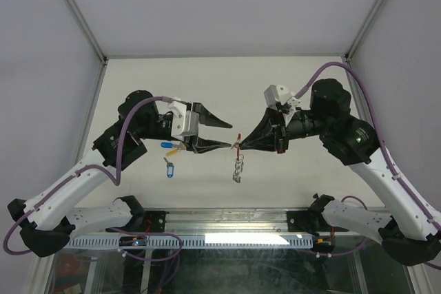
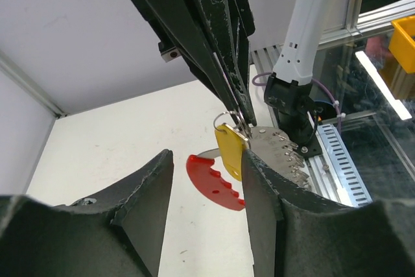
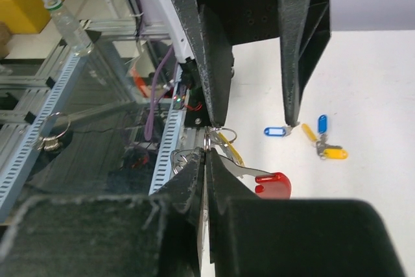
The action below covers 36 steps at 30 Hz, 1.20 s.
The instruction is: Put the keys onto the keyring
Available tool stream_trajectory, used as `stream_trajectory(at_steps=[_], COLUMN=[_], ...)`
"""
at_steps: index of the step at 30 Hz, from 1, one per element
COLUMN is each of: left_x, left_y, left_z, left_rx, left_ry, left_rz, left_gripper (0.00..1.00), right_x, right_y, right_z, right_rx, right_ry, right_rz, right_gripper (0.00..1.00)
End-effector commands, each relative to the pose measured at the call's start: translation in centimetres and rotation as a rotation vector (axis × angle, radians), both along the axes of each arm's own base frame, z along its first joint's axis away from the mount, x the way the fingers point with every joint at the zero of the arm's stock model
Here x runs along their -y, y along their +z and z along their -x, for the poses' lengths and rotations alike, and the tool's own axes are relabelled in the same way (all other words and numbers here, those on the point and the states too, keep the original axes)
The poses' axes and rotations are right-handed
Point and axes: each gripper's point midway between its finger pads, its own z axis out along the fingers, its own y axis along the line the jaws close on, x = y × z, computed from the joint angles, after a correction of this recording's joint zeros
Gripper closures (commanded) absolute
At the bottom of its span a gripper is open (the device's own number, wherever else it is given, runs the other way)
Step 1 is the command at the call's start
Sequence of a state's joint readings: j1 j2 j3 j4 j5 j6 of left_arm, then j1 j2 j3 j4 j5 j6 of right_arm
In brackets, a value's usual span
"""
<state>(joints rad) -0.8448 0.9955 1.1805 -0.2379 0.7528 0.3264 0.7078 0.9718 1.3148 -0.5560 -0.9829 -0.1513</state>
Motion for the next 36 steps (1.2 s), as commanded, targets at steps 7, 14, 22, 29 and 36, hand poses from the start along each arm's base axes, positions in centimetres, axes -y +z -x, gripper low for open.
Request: stream_trajectory(at_steps=[7, 14, 22, 29, 36], left_x=[0.6, 0.8, 1.0, 1.1, 1.1], left_y=[1.5, 1.1, 1.0, 1.1, 0.9], left_z=[2.5, 3.2, 3.6, 3.9, 4.1], left_rx=[0.065, 0.045, 0.033, 0.027, 0.019], left_ry=[-0.181, -0.237, -0.285, -0.304, -0.314], left_rz=[0.032, 0.018, 0.010, 0.011, 0.009], left_gripper=[0.58, 0.59, 0.60, 0.65, 0.80], right_x=[0.5, 0.4, 0.1, 0.0, -0.1], right_y=[0.3, 0.4, 0.0, -0.3, -0.3], right_z=[2.2, 2.3, 2.4, 2.5, 2.5], right_rx=[-0.003, -0.016, -0.037, -0.047, -0.044], right_ry=[0.149, 0.164, 0.172, 0.182, 0.175], right_rz=[0.041, 0.040, 0.044, 0.043, 0.038], right_gripper=[1.00, 1.00, 1.00, 1.00, 1.00])
